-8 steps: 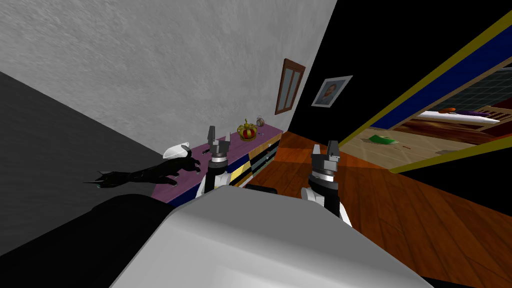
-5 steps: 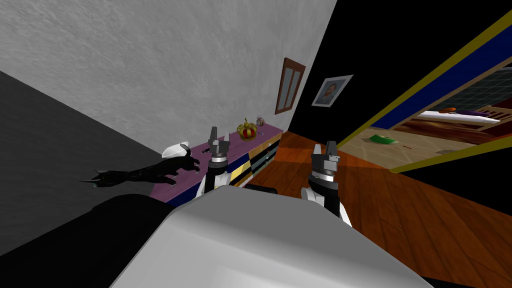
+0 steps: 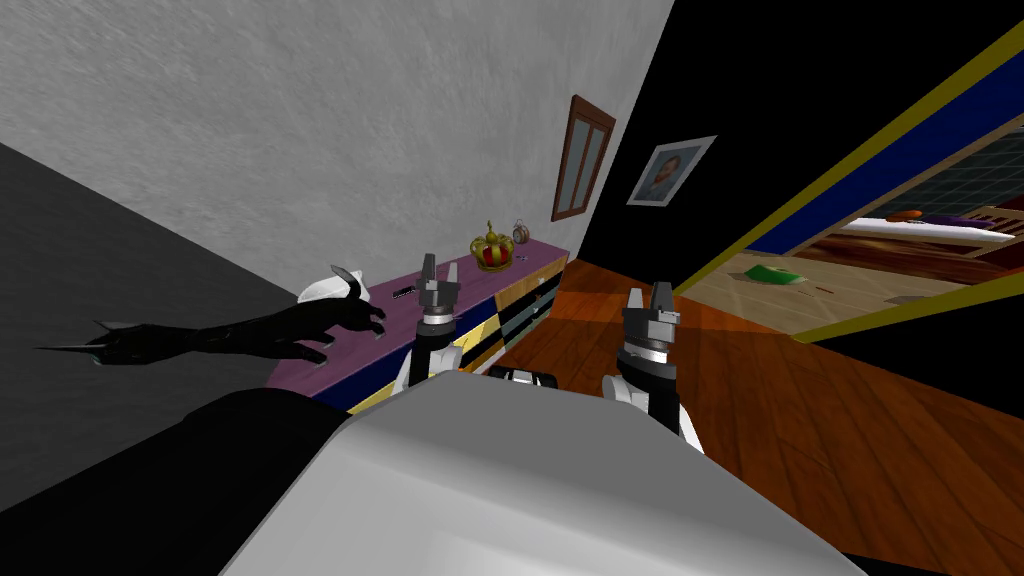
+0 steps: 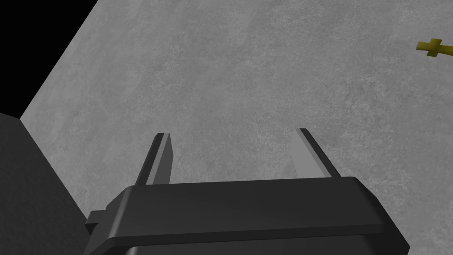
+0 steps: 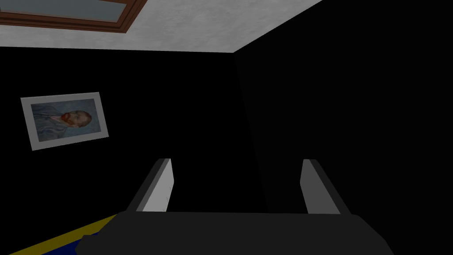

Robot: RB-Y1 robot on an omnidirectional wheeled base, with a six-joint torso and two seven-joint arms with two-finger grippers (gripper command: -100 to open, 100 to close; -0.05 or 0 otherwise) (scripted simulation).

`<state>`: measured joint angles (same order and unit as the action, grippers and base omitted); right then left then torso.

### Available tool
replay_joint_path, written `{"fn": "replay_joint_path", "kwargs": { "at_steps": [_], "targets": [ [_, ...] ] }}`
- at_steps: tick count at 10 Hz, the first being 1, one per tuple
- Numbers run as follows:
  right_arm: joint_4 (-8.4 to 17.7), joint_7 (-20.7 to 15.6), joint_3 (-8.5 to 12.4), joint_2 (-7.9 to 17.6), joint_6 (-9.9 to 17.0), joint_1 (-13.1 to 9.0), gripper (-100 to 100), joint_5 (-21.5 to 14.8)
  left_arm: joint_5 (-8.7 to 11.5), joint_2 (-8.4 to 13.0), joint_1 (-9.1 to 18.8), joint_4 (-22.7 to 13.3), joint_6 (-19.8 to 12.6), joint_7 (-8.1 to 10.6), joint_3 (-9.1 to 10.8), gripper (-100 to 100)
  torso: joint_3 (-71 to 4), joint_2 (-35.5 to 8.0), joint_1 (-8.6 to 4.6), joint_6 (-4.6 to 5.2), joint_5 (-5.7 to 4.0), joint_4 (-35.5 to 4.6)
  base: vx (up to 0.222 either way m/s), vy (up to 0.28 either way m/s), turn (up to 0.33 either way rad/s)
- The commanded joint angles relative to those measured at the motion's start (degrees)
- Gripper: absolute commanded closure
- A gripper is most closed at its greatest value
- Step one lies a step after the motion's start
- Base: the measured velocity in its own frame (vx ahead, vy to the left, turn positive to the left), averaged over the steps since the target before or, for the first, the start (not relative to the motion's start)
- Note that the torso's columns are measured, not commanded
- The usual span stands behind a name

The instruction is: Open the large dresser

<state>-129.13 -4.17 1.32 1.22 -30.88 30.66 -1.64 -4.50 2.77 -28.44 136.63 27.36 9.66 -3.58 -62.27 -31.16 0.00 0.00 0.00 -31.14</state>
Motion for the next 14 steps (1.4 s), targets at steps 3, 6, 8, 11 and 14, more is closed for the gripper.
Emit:
{"fn": "replay_joint_path", "kwargs": {
  "at_steps": [3,6,8,11,14],
  "targets": [
    [0.0,0.0,0.0,0.0,0.0,0.0,0,0.0,0.8,2.9,0.7,-2.9,-0.4,0.09,0.93,-100,-20.9,-10.3,-0.13,-0.01,-0.03,-10.3,0.046,-0.055,0.039],
    [0.0,0.0,0.0,0.0,0.0,0.0,0,0.0,1.8,4.2,1.6,-6.3,-0.9,0.2,2.03,-100,-22.4,-11.0,-0.22,0.0,-0.06,-11.1,0.121,-0.169,0.064],
    [0.0,0.0,0.0,0.0,0.0,0.0,0,0.0,2.6,4.7,2.3,-8.9,-1.2,0.29,2.87,-100,-22.3,-11.2,0.09,0.0,0.03,-11.1,0.113,-0.16,0.07],
    [0.0,0.0,0.0,0.0,0.0,0.0,0,0.0,3.8,5.1,3.3,-13.0,-1.8,0.42,4.18,-100,-22.3,-11.1,0.03,0.0,0.0,-11.1,0.112,-0.158,0.064],
    [0.0,0.0,0.0,0.0,0.0,0.0,0,0.0,4.9,5.4,4.4,-16.9,-2.3,0.54,5.45,-100,-22.3,-11.1,-0.03,0.0,-0.01,-11.1,0.105,-0.167,0.069]
  ]
}}
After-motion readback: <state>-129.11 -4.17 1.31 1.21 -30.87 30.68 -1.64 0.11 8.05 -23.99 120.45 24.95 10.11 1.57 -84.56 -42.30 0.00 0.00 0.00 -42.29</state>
